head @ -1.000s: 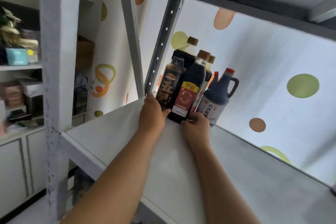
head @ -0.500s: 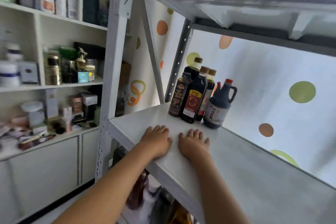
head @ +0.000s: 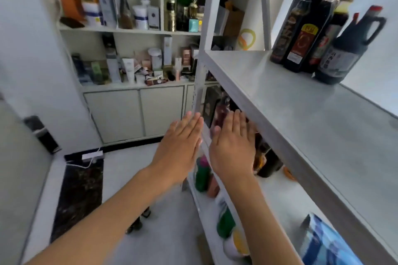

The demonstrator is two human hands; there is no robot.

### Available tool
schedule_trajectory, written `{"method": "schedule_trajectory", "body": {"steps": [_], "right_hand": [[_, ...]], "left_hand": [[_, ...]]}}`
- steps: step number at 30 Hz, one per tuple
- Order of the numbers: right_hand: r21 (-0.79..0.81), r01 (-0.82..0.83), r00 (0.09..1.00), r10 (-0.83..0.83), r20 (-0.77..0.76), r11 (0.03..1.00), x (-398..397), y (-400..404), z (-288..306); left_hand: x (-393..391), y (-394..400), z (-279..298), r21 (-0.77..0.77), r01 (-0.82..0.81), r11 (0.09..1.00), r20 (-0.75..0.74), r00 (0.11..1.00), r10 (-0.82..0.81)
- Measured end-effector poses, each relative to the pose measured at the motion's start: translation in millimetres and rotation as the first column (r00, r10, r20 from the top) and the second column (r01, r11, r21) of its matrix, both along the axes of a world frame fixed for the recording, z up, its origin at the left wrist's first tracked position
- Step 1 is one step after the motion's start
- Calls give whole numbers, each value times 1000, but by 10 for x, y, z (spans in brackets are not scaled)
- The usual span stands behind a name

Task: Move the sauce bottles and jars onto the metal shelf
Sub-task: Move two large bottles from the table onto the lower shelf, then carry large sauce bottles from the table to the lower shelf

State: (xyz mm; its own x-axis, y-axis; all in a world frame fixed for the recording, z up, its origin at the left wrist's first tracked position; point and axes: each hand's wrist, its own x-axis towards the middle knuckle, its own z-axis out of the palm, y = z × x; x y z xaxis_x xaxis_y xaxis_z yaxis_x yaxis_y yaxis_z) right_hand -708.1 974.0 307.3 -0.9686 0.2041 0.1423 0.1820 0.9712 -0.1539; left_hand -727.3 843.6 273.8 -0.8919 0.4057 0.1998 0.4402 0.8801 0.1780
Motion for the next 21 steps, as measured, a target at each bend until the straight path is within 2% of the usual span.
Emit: {"method": "schedule_trajectory", "body": {"steps": [2, 6, 10, 16, 21], "right_hand": [[-96, -158, 985, 164, 52, 983, 118, -329, -244], [-160, -359, 931, 364, 3, 920, 353, -1084, -461], [-175, -555, 826, 564, 4, 813, 758, -1931, -520], [-207, -792, 593, 805, -31, 575, 1808, -3374, -617], [-234, -915, 344, 939, -25, 329, 3008, -4500, -755]], "left_hand": [[260, -304, -11, -34, -88, 996, -11, 996, 87], [739, -1054, -37, -58, -266, 962, -3, 964, 266], [1321, -1902, -128, -42, -480, 876, 21, 877, 481], [2687, -3187, -258, 29, -734, 678, 37, 679, 733], [4116, -4108, -350, 40, -890, 454, 85, 456, 886]]}}
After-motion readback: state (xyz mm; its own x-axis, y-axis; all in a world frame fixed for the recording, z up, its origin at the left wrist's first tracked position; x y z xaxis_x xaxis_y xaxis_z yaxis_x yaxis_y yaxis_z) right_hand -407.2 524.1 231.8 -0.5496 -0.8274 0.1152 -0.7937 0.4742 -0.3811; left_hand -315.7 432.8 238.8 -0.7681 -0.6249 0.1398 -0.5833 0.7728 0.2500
